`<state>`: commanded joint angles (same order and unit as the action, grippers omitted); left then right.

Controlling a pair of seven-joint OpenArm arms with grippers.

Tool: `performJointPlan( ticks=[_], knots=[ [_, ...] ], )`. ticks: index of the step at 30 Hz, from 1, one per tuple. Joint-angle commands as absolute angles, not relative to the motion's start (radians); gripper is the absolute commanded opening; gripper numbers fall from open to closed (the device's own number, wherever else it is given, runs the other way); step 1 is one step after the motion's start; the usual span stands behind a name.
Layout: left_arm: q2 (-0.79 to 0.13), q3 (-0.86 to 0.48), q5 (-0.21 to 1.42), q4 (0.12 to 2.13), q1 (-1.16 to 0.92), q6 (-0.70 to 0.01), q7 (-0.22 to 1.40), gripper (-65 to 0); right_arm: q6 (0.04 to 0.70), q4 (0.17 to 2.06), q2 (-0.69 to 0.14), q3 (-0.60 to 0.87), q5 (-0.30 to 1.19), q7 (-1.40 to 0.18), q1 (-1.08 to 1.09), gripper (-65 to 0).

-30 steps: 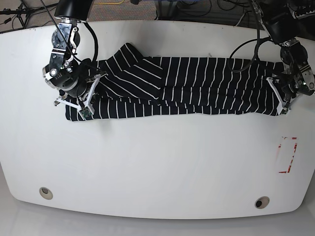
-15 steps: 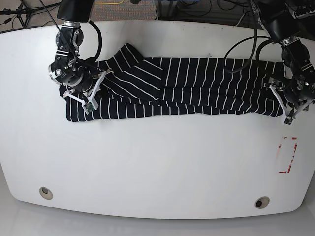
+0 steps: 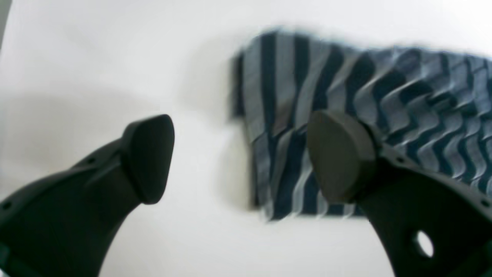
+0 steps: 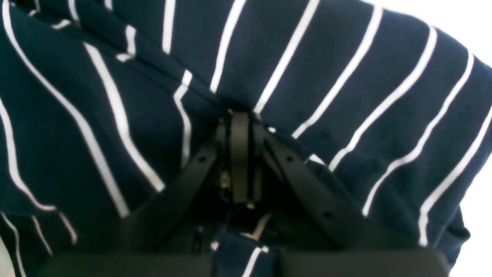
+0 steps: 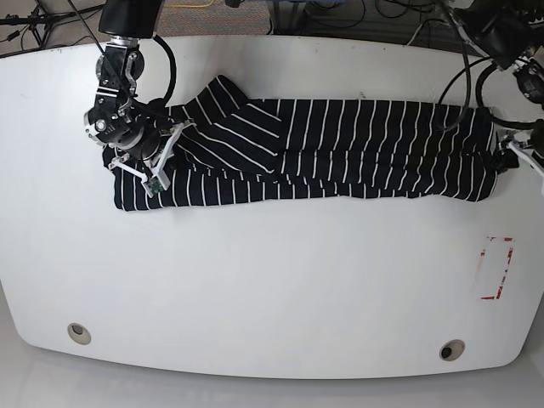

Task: Fold the T-shirt properly
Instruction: 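Hold the folded end with the right gripper while the left gripper releases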

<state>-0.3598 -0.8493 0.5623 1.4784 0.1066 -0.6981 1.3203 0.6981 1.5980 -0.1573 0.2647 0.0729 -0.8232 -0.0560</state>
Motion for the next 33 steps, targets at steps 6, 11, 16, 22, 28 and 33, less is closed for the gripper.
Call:
performJointPlan(
  ticks=[6,11,16,22,28,33],
  knots=[
    [-0.409,-0.88,0.687,1.316,0.104,-0.698,1.273,-10.8,0.698,1.598,-0.156,0.262,0.073,-0.823,-0.056,-64.7],
    [-0.424,-0.846,0.722,1.228,0.11,-0.698,1.257,-10.8,0.698,1.598,-0.154,0.262,0.073,-0.823,-0.054,-64.7],
    [-0.423,-0.839,0.72,1.181,0.113,-0.698,1.23,-10.8,0.698,1.596,-0.154,0.262,0.073,-0.822,-0.054,-64.7],
    [-0.42,-0.823,0.719,1.102,0.113,-0.698,1.224,-10.8,0.698,1.596,-0.154,0.265,0.073,-0.822,-0.053,-64.7],
    [-0.42,-0.791,0.72,1.064,0.107,-0.698,1.221,-10.8,0.698,1.596,-0.154,0.266,0.073,-0.822,-0.051,-64.7],
    [-0.392,-0.759,0.723,1.069,0.104,-0.698,1.224,-11.0,0.698,1.596,-0.154,0.266,0.073,-0.822,-0.051,-64.7]
  ],
)
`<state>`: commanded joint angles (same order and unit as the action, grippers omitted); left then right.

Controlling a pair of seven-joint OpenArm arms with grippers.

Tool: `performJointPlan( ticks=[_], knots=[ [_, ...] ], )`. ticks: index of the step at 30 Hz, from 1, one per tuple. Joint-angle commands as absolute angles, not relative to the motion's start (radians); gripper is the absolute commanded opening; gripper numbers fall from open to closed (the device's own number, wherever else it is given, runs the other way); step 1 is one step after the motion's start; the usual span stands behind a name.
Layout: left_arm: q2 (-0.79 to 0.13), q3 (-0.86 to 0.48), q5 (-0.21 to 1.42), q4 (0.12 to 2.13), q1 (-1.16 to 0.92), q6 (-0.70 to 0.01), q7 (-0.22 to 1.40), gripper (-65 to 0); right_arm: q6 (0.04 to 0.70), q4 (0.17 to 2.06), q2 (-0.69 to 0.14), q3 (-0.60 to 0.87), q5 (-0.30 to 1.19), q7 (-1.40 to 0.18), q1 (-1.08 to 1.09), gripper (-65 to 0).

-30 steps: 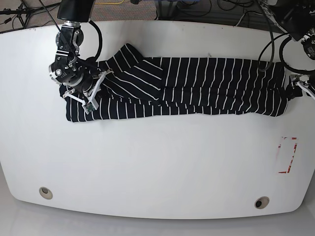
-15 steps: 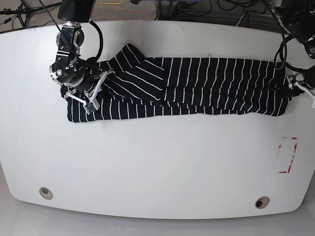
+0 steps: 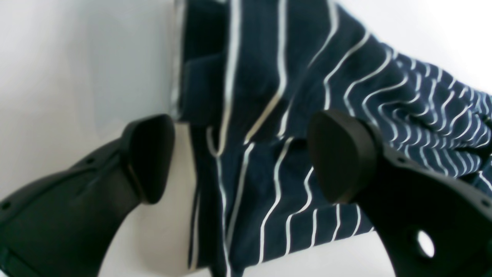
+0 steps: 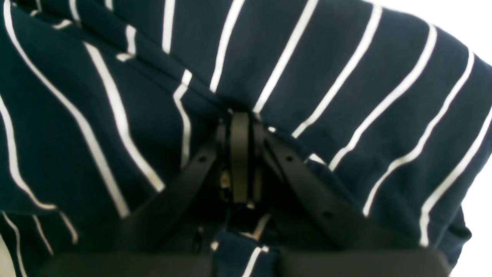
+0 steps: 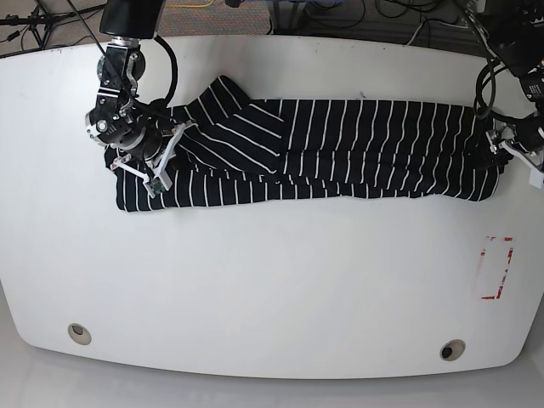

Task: Fold the T-shirt properly
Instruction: 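Hold the folded end with the right gripper while the left gripper releases, then grasp the strip's other end with the left gripper and fold it inward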

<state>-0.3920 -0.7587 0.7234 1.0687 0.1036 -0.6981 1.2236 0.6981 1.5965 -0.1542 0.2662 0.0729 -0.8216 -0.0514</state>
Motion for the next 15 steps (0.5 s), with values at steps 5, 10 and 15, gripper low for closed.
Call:
performJointPlan(
  ticks=[5,10,15],
  knots=[
    [-0.386,-0.711,0.727,1.069,0.104,-0.698,1.225,-23.7,0.698,1.596,-0.139,0.266,0.073,-0.822,-0.051,-64.7],
    [-0.383,-0.702,0.72,1.069,0.104,-0.698,1.224,-46.5,0.698,1.596,-0.134,0.266,0.073,-0.822,-0.051,-64.7],
    [-0.383,-0.705,0.72,1.069,0.104,-0.698,1.221,-52.6,0.698,1.596,-0.13,0.266,0.073,-0.822,-0.051,-64.7]
  ],
)
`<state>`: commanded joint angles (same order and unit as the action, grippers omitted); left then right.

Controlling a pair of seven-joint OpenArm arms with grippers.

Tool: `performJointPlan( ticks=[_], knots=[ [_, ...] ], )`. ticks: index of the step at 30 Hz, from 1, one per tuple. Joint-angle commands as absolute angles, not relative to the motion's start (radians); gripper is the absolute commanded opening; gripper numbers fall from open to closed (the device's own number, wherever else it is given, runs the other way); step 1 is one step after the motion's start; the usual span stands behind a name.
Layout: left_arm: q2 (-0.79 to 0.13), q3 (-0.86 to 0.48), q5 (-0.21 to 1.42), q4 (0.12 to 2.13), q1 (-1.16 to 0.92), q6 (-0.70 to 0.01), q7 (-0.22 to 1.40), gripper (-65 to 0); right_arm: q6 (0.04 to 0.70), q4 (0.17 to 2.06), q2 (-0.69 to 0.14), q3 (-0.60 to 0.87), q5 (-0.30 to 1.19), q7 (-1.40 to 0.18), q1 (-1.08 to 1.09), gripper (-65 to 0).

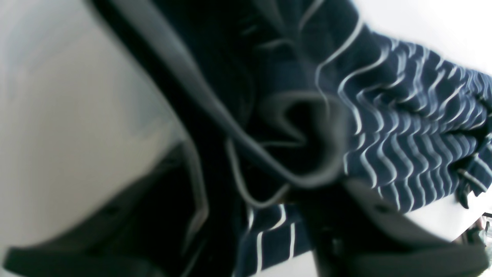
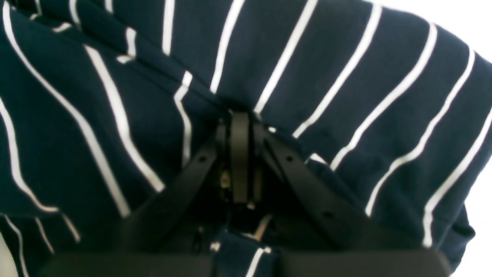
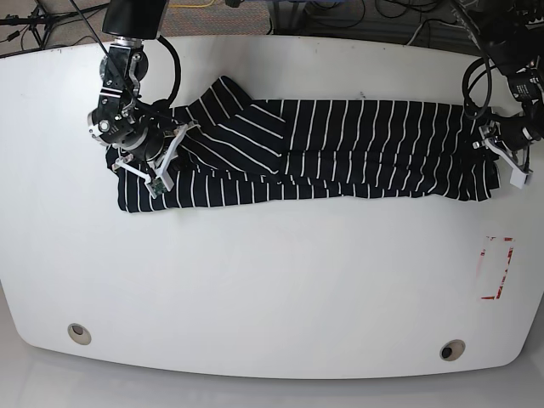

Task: Fold the T-shirt properly
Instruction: 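Grasp the strip's other end with the left gripper and fold it inward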

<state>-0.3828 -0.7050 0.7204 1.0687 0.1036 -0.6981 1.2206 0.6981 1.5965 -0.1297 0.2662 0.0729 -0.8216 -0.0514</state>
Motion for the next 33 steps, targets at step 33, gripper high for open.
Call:
performJointPlan(
  ticks=[33],
  knots=[
    [-0.094,-0.433,0.719,1.902,-0.065,-0.691,1.346,-52.9,0.698,1.596,-0.13,0.266,0.073,-0.822,-0.051,-64.7]
  ],
)
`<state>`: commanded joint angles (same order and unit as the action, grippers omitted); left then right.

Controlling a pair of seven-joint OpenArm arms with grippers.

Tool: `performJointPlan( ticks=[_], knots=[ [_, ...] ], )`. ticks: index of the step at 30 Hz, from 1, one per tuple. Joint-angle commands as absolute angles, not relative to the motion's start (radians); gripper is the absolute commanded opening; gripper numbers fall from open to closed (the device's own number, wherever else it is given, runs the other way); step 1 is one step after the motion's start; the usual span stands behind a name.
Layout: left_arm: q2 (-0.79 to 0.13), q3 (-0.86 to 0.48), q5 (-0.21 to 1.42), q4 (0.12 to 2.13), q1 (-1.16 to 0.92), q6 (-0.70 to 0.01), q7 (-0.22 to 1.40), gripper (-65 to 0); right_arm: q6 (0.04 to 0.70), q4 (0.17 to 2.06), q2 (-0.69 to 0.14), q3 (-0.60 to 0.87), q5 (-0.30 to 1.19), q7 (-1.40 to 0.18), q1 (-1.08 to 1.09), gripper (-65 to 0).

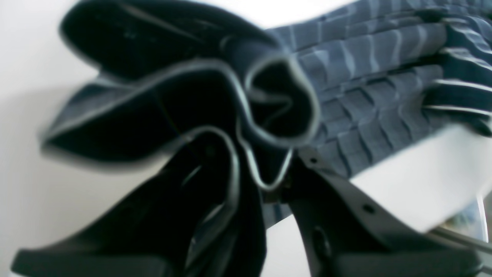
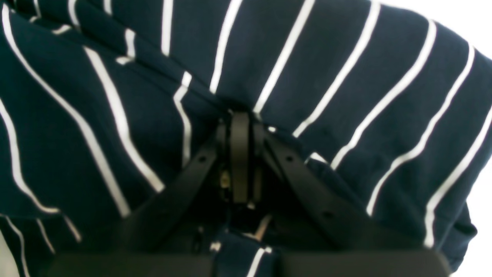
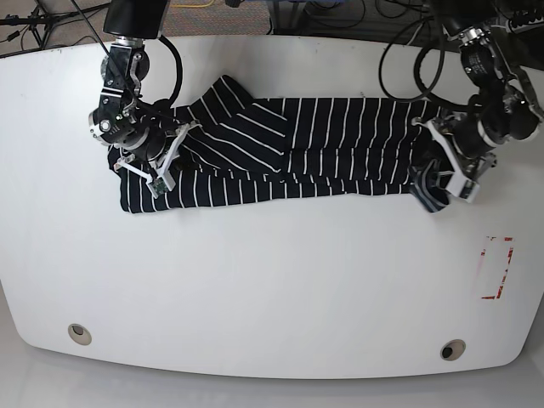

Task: Fold the T-shirt properly
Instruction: 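Grasp the strip's other end with the left gripper and fold it inward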

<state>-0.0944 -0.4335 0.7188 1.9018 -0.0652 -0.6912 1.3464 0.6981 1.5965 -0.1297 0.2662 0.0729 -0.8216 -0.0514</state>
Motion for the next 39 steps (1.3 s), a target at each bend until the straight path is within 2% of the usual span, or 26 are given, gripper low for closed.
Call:
performJointPlan(
  ticks=[6,9,18,28,32,36,39],
  knots=[
    [-0.002,-0.318,0.717,1.897,-0.025,-0.564,1.345,-52.9,0.698,1.596,-0.128,0.266,0.073,-0.822,-0.051,-64.7],
    [0.047,-0.289,0.717,1.865,-0.015,-0.536,1.345,-52.9,0.698,1.596,-0.128,0.263,0.073,-0.822,-0.051,-64.7],
    [0.122,-0.213,0.59,1.816,0.012,-0.538,1.342,-52.9,0.698,1.596,-0.128,0.263,0.073,-0.822,-0.051,-64.7],
    [0.125,-0.2,0.584,1.817,0.021,-0.533,1.342,-51.2,0.698,1.596,-0.128,0.26,0.073,-0.822,-0.051,-64.7],
    [0.127,-0.199,0.591,1.819,0.022,-0.533,1.345,-40.3,0.698,1.596,-0.128,0.26,0.073,-0.822,-0.051,-64.7],
    [0.145,-0.153,0.645,1.83,0.022,-0.533,1.349,-23.6,0.698,1.596,-0.128,0.26,0.073,-0.822,-0.051,-64.7],
    [0.147,-0.099,0.697,1.874,0.022,-0.515,1.383,-19.9,0.698,1.598,-0.128,0.26,0.073,-0.822,-0.051,-64.7]
  ],
)
